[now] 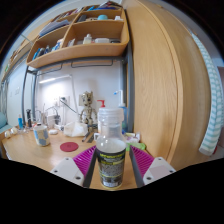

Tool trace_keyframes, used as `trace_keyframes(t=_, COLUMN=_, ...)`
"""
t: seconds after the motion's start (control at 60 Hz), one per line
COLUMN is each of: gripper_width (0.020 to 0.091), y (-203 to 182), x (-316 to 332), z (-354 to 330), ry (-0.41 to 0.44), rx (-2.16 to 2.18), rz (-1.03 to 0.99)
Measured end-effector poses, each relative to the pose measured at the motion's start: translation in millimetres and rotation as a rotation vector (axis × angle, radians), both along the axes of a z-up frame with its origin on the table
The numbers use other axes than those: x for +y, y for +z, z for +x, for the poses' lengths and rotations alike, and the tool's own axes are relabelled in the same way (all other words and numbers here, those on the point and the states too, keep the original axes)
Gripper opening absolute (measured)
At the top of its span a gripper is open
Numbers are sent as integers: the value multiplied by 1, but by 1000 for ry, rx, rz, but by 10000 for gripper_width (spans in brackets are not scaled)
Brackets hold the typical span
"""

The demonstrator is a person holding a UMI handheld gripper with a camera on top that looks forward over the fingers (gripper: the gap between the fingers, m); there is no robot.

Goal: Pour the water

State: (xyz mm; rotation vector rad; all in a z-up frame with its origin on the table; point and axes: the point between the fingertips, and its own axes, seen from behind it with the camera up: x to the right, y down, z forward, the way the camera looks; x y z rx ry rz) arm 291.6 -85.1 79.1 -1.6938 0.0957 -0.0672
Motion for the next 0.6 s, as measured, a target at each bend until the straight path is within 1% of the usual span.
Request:
trace_keyframes(t=0.033, gripper_width=554, y=-1, x=3, z=-2, ry=0, rx=-2, rz=-2)
trace_keyframes(t=0.067, gripper_width=444, y=-3, x=6, z=-3, ry=-1, rx=-6, rz=-8)
trace_keyframes(t=0.1, gripper_width=444, y=-3, x=7, z=-3, ry=-9, rx=-8, rz=-6)
trace_keyframes(t=0.183, gripper_width=408, y=-4, x=7, z=-3, ry=-25, rx=-21, rz=-22)
trace_keyframes(t=0.317, gripper_width=267, y=-4, x=6, z=-1, ry=-63, rx=-18, rz=-34)
trace_keyframes(t=0.35, gripper_width=263, y=-4, x=5, z=0, ry=-73, rx=-14, rz=-34)
trace_keyframes(t=0.367, gripper_width=248, y=-4, x=5, z=0, ry=-76, rx=-14, rz=-34)
trace_keyframes(t=0.5, gripper_width=249, y=-2, x=5, z=-1, ry=-95, rx=-28, rz=-43)
trace_keyframes(t=0.6, gripper_width=249, y=9, x=8, z=-18, ry=-78, rx=-76, rz=-42)
